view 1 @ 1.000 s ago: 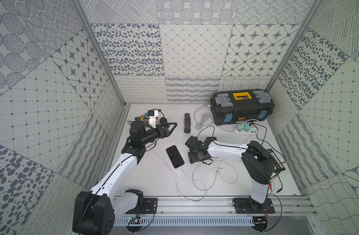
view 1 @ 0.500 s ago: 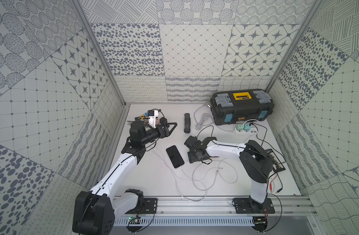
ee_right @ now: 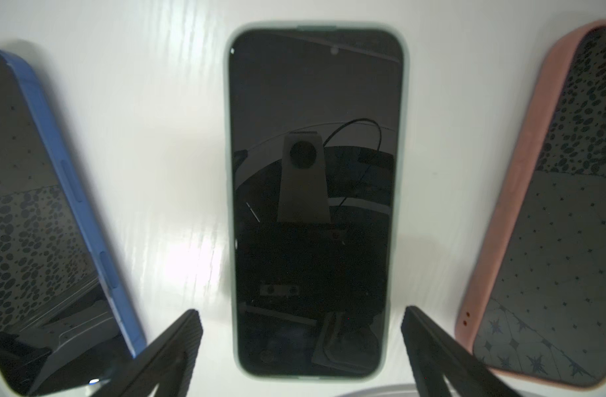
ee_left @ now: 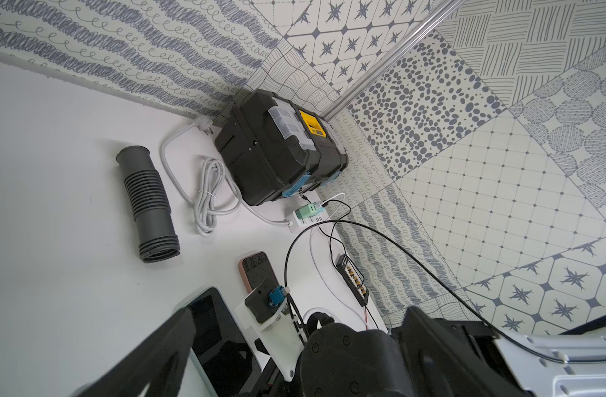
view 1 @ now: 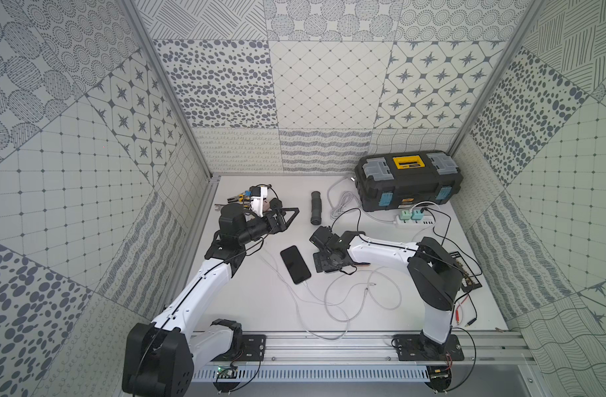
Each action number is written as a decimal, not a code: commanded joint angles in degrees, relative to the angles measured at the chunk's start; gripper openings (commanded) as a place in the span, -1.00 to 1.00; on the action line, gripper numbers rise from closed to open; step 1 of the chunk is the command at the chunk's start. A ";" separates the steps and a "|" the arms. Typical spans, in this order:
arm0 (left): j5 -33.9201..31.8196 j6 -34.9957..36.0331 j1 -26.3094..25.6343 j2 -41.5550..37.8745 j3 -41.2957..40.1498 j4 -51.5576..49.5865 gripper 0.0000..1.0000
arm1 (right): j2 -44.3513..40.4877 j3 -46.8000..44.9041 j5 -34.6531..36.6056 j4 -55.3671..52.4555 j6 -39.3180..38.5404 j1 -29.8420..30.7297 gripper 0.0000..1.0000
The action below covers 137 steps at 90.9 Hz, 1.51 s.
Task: Unplug the charging cable from the phone
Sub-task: Place the phone at the center of the board, then pick up the phone at the center of the board.
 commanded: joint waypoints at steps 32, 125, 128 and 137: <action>-5.56 3.85 0.32 -2.68 1.47 -4.98 0.97 | -0.69 7.56 4.43 4.21 -4.75 9.81 0.94; -6.29 3.89 0.39 -2.87 1.20 -5.74 0.97 | 11.25 8.86 1.21 11.77 -6.68 12.40 0.84; -6.30 3.94 0.40 -2.85 1.21 -5.84 0.97 | 11.31 8.78 1.20 11.84 -6.59 12.40 0.83; -6.33 3.93 0.39 -2.85 1.21 -5.73 0.97 | 11.54 8.59 1.33 11.85 -6.48 12.40 0.80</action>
